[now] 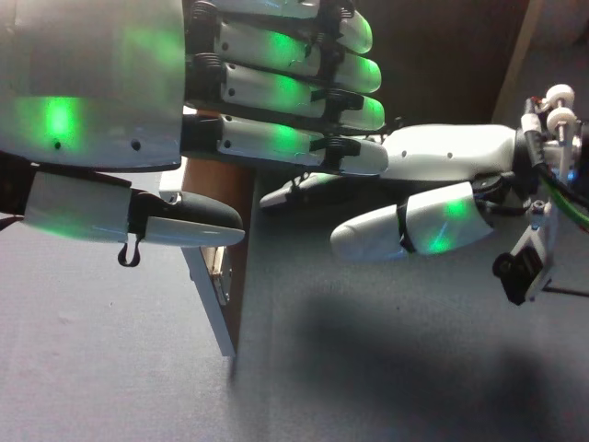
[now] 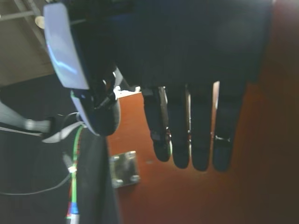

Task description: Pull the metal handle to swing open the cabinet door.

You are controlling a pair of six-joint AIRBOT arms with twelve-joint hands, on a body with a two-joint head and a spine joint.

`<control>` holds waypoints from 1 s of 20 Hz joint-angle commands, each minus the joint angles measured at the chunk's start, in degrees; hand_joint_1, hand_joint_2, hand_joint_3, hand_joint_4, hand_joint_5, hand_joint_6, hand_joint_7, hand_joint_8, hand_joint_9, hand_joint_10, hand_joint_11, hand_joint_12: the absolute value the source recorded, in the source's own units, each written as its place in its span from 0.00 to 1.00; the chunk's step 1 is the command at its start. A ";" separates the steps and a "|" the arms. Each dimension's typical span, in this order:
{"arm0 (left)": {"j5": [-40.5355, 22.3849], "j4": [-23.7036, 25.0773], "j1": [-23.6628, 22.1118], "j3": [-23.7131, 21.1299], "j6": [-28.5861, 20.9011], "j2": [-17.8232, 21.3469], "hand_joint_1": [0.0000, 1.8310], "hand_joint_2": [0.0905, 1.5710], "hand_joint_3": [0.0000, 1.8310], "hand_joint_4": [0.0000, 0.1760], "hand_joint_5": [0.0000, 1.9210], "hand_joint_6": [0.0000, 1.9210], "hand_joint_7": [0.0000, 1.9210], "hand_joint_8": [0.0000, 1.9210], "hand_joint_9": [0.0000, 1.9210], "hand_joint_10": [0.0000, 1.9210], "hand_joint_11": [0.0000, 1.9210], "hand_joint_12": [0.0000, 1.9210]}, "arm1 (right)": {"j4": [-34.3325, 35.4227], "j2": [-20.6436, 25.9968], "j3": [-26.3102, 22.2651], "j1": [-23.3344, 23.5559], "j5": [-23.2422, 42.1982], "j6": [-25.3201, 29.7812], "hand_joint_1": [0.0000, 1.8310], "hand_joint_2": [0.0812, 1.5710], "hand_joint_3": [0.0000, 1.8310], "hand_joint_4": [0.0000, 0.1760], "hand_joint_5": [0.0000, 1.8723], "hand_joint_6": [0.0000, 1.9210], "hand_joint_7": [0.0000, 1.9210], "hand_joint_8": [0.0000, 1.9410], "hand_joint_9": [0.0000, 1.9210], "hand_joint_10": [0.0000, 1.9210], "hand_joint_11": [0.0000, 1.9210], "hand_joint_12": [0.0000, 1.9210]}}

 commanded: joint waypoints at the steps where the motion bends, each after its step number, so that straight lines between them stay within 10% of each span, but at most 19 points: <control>1: -1.27 -5.64 -0.67 -0.02 0.21 0.40 0.00 1.00 0.02 0.00 0.16 0.00 0.17 0.00 0.16 0.00 0.00 0.37 | 4.72 0.26 0.41 1.02 4.96 0.21 0.00 1.00 0.03 0.00 0.16 0.00 0.17 0.00 0.15 0.00 0.00 0.41; 20: -1.27 -5.64 -0.67 -0.02 0.21 0.40 0.00 1.00 0.03 0.00 0.15 0.00 0.17 0.00 0.16 0.00 0.00 0.36 | 10.02 6.24 1.16 1.43 27.30 0.39 0.00 1.00 0.03 0.00 0.16 0.00 0.17 0.00 0.15 0.00 0.00 0.39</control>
